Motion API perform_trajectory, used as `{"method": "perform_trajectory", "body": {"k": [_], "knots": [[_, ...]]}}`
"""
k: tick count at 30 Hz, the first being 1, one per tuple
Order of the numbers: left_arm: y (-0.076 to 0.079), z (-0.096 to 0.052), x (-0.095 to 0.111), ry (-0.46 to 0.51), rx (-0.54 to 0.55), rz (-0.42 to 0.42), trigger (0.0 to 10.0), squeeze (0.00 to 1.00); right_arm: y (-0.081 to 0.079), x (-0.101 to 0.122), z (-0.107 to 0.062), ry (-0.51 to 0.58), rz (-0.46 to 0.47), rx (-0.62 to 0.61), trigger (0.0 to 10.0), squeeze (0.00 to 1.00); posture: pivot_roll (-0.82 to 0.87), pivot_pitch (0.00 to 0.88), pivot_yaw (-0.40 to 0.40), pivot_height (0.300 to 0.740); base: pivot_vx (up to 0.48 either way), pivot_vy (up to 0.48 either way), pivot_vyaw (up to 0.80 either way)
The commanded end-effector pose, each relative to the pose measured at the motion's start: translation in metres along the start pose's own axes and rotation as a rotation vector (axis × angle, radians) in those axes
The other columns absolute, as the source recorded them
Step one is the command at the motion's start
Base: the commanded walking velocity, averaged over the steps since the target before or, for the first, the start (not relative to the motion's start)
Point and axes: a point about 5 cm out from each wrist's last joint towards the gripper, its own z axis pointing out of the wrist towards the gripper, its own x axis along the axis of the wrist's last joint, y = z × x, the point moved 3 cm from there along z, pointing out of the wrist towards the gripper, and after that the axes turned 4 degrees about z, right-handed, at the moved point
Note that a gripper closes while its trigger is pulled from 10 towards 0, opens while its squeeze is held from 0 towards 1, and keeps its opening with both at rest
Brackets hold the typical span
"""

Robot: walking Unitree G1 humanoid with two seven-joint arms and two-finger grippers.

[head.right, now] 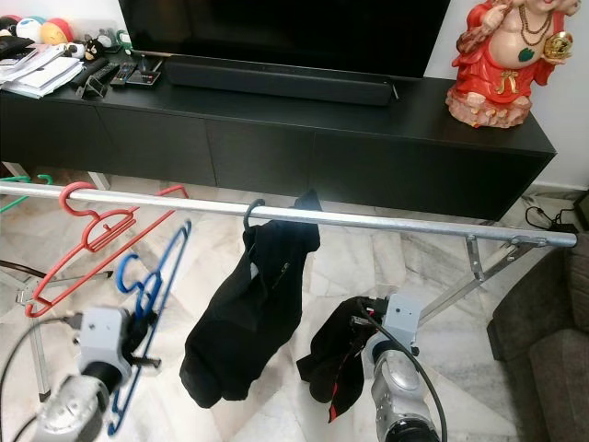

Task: Hang hanger

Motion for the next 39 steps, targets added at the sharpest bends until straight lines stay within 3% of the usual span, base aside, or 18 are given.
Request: {"method": "perform_trajectory", "body": {"k": [1,18,25,39], "knots": [[0.005,-0.001,0.001,-0.006,-0.019,-0.007,10.0,0.00,0.003,-0.004,-0.003,-0.003,-0.005,-0.009,10.0,0.00,0.05,0.183,-0.038,0.740,0.000,0.262,0.00],[-0.001,0.002,0.006,-0.007,-0.009,0.015,10.0,0.00,0.002,-0.006,-0.004,0.000,0.023,-0.023,10.0,0.00,0.05,0.186,-0.036,0.740,0.000,0.480,0.00],[0.000,0.002,0.008,-0.006,-0.020,0.018,10.0,0.00,0.001,-0.007,-0.004,-0.004,0.017,-0.020,10.0,0.00,0.05,0.186,-0.036,0.740,0.000,0.480,-0.77],[0.003,0.001,0.010,0.005,-0.059,0.053,10.0,0.00,0.000,-0.009,-0.004,-0.013,0.030,-0.030,10.0,0.00,0.06,0.183,-0.035,0.740,0.000,0.000,-0.10]]}}
